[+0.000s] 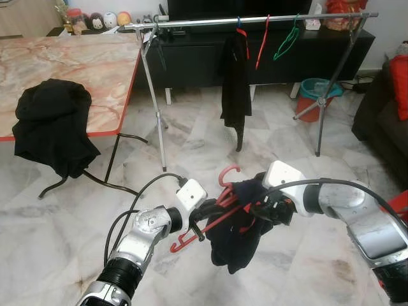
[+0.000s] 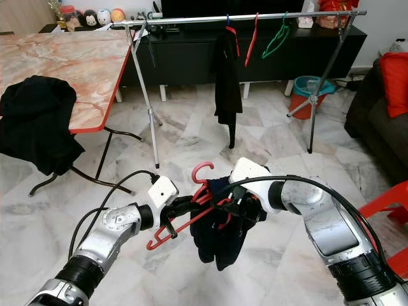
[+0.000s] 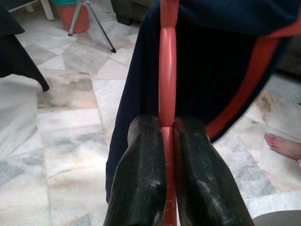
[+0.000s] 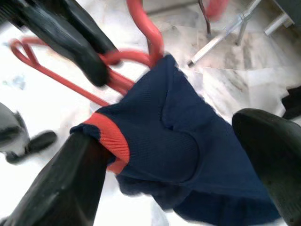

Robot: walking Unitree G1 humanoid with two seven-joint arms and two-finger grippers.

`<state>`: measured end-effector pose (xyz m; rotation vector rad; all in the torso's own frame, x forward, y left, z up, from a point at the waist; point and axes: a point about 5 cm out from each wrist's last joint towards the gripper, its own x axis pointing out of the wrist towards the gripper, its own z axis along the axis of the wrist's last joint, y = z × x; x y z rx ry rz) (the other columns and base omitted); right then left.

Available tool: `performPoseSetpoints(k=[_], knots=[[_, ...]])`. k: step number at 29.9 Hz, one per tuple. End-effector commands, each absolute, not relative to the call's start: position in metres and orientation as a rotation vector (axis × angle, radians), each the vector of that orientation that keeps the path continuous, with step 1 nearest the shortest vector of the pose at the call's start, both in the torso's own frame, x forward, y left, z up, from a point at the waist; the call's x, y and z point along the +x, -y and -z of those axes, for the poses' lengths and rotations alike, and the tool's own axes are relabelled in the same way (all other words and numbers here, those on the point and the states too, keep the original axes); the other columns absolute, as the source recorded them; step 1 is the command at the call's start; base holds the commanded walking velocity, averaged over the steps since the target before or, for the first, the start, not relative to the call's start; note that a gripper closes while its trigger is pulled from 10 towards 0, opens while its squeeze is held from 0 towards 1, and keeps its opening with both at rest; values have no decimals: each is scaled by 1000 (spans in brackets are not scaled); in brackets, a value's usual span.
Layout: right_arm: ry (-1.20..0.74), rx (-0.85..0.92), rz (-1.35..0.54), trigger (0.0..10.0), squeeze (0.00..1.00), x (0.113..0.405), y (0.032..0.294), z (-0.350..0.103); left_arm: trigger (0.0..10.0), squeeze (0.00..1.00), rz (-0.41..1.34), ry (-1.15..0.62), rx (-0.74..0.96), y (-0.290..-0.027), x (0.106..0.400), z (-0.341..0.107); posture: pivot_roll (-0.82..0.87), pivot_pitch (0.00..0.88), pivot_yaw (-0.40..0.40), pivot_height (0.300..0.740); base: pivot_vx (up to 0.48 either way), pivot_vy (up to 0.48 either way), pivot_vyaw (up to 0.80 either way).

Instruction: Hang hanger

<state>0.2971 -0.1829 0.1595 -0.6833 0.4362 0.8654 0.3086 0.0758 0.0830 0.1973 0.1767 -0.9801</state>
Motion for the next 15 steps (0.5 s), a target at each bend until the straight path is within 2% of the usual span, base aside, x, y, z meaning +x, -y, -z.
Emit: performPoseSetpoints(k=[1, 3, 6, 15], knots=[[-466, -706, -858, 10000, 1000, 298, 185, -159, 10000, 0, 974, -166, 174, -77, 310, -85, -38, 62, -8, 740, 0, 0, 0], [-482, -703, -875, 10000, 1000, 296, 184, -157, 10000, 0, 975, -168, 175, -77, 310, -85, -36, 62, -7, 740, 0, 0, 0], [-549, -801, -849, 10000, 1000, 293, 193, -150, 10000, 0, 979, -170, 178, -78, 309, -85, -37, 62, -5, 740, 0, 0, 0], [-501, -733, -868, 10000, 1000, 293, 189, -153, 10000, 0, 982, -173, 183, -79, 309, -84, -36, 62, -4, 740, 0, 0, 0]])
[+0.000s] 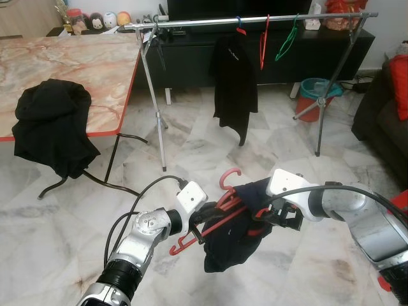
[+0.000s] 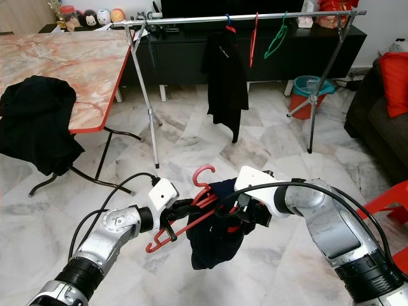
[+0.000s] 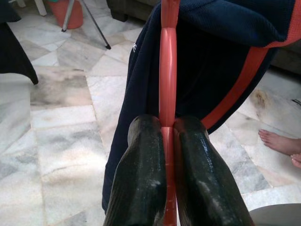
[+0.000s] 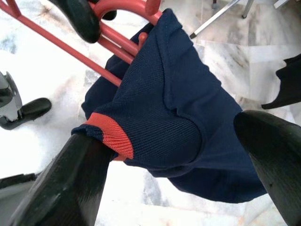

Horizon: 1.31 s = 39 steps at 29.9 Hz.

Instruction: Hang hanger

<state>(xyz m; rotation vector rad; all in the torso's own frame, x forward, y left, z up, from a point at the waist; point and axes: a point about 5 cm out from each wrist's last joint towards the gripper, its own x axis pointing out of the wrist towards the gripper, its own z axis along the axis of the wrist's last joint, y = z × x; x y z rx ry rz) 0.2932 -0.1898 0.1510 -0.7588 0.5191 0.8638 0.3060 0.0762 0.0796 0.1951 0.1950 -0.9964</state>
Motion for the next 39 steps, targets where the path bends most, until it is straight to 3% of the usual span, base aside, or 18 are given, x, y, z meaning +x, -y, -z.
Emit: performPoseSetpoints(k=[1, 10, 11, 12, 14, 20, 24, 36, 39], knots=[[-479, -715, -868, 10000, 1000, 294, 187, -156, 10000, 0, 983, -174, 183, -79, 308, -84, -36, 62, -4, 740, 0, 0, 0], [-340, -612, -793, 10000, 1000, 306, 177, -172, 10000, 0, 986, -175, 186, -79, 308, -84, -34, 61, -5, 740, 0, 0, 0], [-311, -593, -778, 10000, 792, 309, 175, -175, 10000, 0, 987, -176, 187, -79, 308, -84, -34, 61, -5, 740, 0, 0, 0], [-295, -571, -790, 10000, 0, 309, 172, -177, 10000, 0, 987, -177, 187, -79, 308, -84, -34, 61, -5, 740, 0, 0, 0], [-259, -514, -891, 10000, 0, 300, 158, -179, 10000, 0, 988, -180, 185, -79, 308, -83, -33, 61, -6, 740, 0, 0, 0], [-276, -519, -954, 10000, 0, 292, 155, -174, 10000, 0, 991, -181, 186, -79, 307, -83, -33, 61, -6, 740, 0, 0, 0], [-310, -499, -1001, 10000, 0, 285, 157, -171, 10000, 0, 993, -183, 184, -79, 307, -83, -37, 62, -6, 740, 0, 0, 0], [-522, -677, -1112, 10000, 0, 258, 177, -147, 10000, 0, 1001, -186, 185, -80, 307, -83, -37, 66, -3, 740, 0, 0, 0], [-495, -676, -1074, 10000, 0, 261, 179, -149, 10000, 0, 1000, -187, 185, -81, 307, -83, -38, 67, 1, 740, 0, 0, 0]])
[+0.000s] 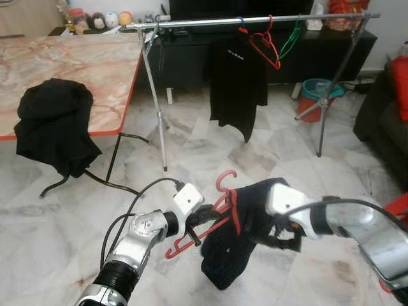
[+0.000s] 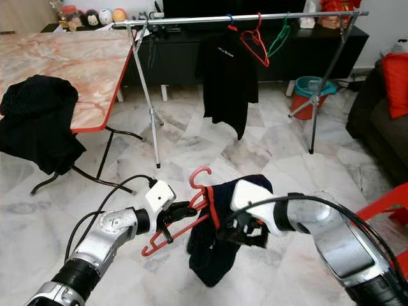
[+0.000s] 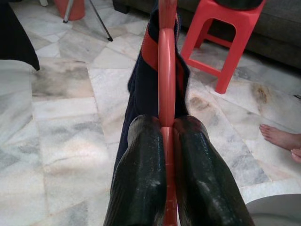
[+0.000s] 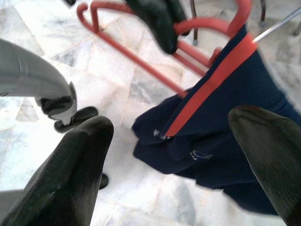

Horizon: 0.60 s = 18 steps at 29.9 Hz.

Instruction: Hang hanger

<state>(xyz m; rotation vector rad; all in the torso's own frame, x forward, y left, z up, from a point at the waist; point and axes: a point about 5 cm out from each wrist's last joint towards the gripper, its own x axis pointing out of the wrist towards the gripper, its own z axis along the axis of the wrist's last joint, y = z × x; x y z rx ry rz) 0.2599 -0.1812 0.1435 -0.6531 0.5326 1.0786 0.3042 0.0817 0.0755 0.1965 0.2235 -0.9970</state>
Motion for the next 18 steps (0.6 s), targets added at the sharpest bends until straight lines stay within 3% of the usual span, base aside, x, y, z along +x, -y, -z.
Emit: performPoseSetpoints(k=[1, 6, 12, 18], knots=[[-472, -674, -1037, 10000, 0, 265, 180, -152, 10000, 0, 1001, -187, 185, -81, 307, -83, -38, 67, 1, 740, 0, 0, 0], [-298, -563, -863, 10000, 0, 288, 178, -172, 10000, 0, 1002, -189, 182, -81, 307, -83, -38, 67, 1, 740, 0, 0, 0], [-227, -495, -766, 10000, 0, 298, 191, -178, 10000, 0, 1021, -195, 180, -80, 305, -82, -37, 67, -2, 740, 0, 0, 0], [-306, -538, -925, 10000, 0, 284, 210, -171, 10000, 0, 1102, -207, 213, -82, 299, -81, -41, 68, -8, 740, 0, 0, 0]])
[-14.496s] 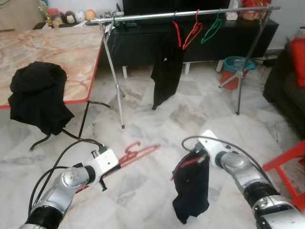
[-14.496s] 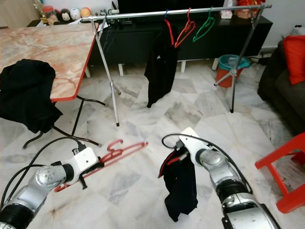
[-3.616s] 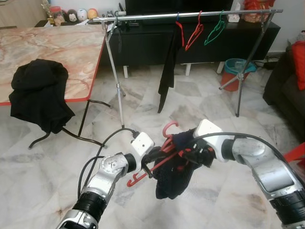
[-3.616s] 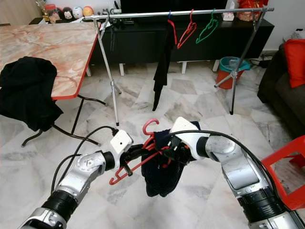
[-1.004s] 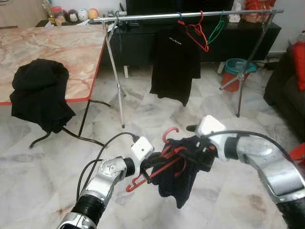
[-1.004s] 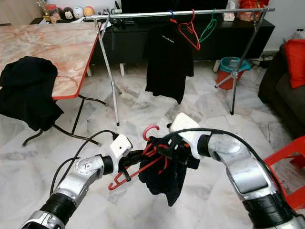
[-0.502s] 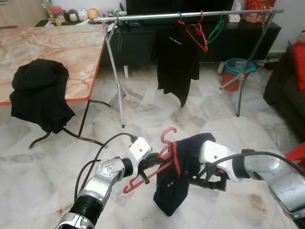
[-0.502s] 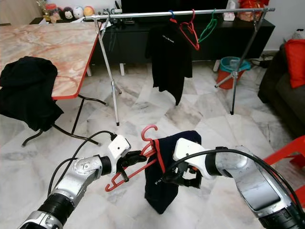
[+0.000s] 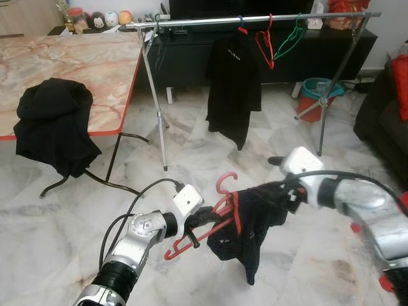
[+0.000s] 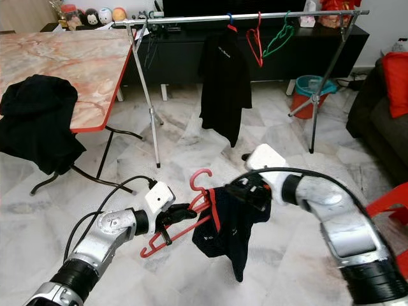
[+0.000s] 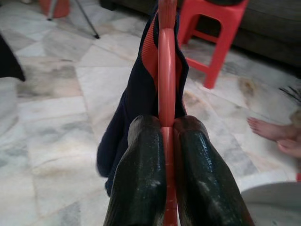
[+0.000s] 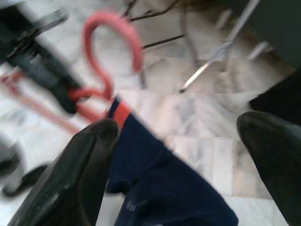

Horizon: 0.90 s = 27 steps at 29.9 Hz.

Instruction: Hang hanger

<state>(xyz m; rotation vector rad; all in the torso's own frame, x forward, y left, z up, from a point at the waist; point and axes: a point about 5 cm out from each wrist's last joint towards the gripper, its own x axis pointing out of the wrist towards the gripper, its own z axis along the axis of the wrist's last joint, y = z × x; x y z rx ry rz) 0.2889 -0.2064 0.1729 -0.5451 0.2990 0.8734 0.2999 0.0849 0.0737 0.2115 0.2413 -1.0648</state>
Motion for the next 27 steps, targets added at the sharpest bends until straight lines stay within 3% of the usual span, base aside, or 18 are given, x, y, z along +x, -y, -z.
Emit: performPoseSetpoints(k=[1, 9, 20, 27], knots=[[-311, -545, -936, 10000, 0, 283, 213, -171, 10000, 0, 1110, -209, 215, -83, 299, -81, -41, 68, -8, 740, 0, 0, 0], [-483, -585, -931, 10000, 0, 282, 252, -154, 10000, 0, 1224, -254, 229, -95, 292, -86, -45, 71, -11, 740, 0, 0, 0], [-447, -547, -1036, 10000, 0, 291, 235, -142, 10000, 0, 1410, -272, 150, -90, 278, -103, -36, 70, -13, 740, 0, 0, 0], [-454, -528, -1078, 10000, 0, 294, 228, -136, 10000, 0, 1425, -282, 154, -89, 277, -105, -35, 69, -16, 740, 0, 0, 0]])
